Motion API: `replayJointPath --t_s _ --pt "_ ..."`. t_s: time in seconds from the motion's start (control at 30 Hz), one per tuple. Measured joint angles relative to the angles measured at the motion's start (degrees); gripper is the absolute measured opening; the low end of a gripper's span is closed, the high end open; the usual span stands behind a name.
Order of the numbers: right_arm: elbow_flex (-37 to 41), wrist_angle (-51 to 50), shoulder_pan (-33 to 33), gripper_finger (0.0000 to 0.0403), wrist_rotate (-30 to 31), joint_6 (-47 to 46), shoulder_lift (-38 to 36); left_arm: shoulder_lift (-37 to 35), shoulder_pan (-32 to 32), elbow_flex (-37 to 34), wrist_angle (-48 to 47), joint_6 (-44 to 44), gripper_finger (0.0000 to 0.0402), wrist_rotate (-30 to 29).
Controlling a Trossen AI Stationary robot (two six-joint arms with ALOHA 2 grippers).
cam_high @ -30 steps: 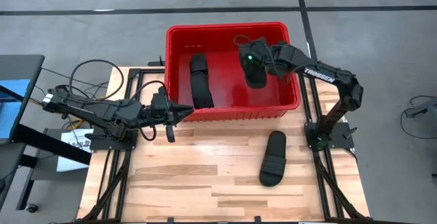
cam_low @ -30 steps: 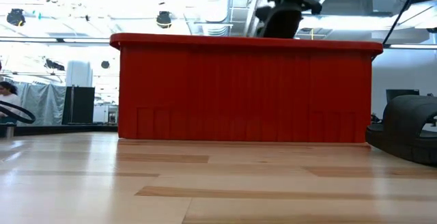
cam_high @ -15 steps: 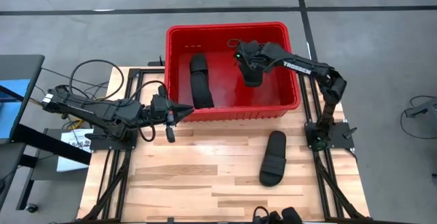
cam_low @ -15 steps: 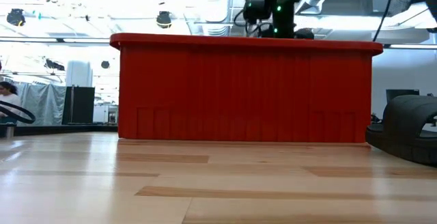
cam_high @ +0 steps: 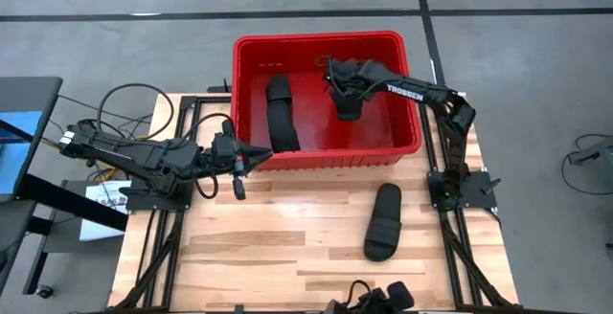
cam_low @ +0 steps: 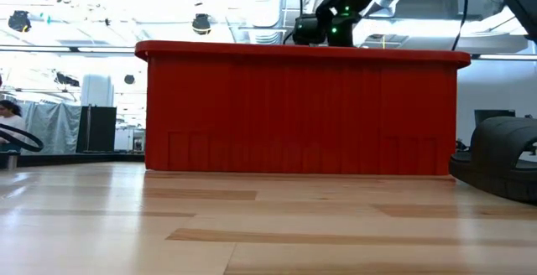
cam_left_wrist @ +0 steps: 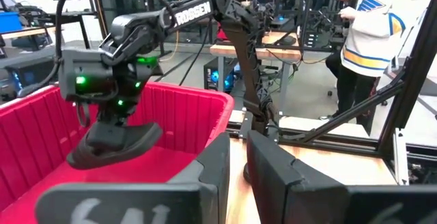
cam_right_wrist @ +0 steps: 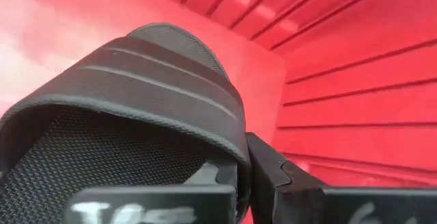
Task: Pick and place slides into bin
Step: Put the black slides into the red bin
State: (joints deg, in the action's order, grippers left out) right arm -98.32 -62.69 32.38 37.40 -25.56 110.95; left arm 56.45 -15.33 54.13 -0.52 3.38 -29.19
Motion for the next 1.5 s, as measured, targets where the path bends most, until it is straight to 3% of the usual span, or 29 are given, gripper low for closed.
replayJointPath --t_s 0.37,0.73,1.17,1.5 --pt "0.02 -0.03 0.35 0.0002 -0.15 0.91 0.05 0.0 0.0 0.0 -0.12 0.0 0.0041 0.22" --pt "0.02 0.56 0.39 0.0047 -0.11 2.05 0.03 0.0 0.0 0.0 -0.12 0.0 0.0041 0.2" --pt "0.02 0.85 1.1 0.005 -0.11 3.77 0.03 0.0 0.0 0.0 -1.27 0.35 0.0041 0.17" --pt "0.02 1.94 1.16 0.005 -3.1 10.83 -0.02 0.02 0.0 0.0 -1.55 0.85 0.0041 0.15"
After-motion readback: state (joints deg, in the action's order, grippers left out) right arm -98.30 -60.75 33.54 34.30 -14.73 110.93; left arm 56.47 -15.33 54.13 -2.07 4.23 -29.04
